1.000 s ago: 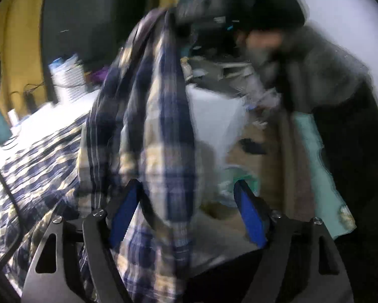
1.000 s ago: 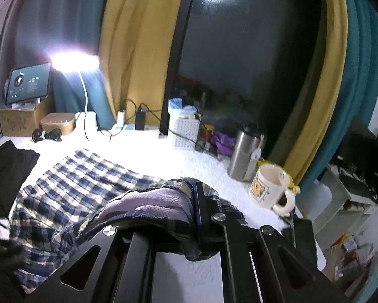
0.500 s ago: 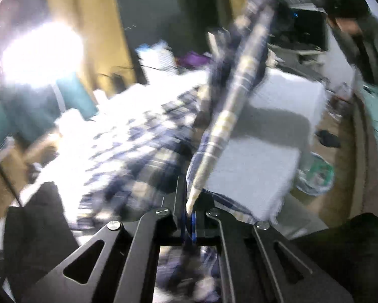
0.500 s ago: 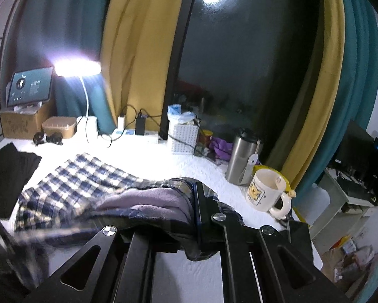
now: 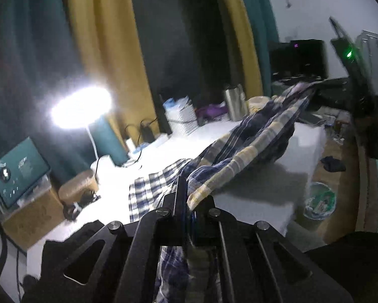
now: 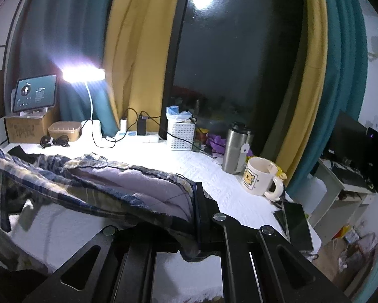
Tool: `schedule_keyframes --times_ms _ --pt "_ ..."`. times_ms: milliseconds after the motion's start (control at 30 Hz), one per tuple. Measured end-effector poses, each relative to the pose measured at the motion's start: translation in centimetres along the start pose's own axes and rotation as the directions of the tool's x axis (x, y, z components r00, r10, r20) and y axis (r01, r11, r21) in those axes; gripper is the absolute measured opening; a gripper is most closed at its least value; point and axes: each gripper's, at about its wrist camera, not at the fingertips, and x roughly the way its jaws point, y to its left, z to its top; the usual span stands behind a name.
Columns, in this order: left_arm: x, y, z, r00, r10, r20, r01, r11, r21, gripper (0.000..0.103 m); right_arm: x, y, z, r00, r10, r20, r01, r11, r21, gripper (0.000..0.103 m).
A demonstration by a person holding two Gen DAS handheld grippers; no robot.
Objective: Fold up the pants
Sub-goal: 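Lift the held edge with the left tool and fold it over the garment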
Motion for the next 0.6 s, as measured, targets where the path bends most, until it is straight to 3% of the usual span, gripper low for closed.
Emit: schedule_keyframes --times_ms 233,600 --pt "1.5 -0.9 0.0 0.996 -0.064 -0.057 0.070 0.992 0.103 0.002 1.6 -1.1 -2.4 0.999 0.005 -0.053 -0.002 0.999 0.050 0.008" --pt "6.8 1.0 0.8 0.983 -0.112 -0.144 0.130 0.984 0.120 0.002 6.1 -1.7 -1.8 0.994 0.009 -0.111 0.000 0.997 0.082 0.008"
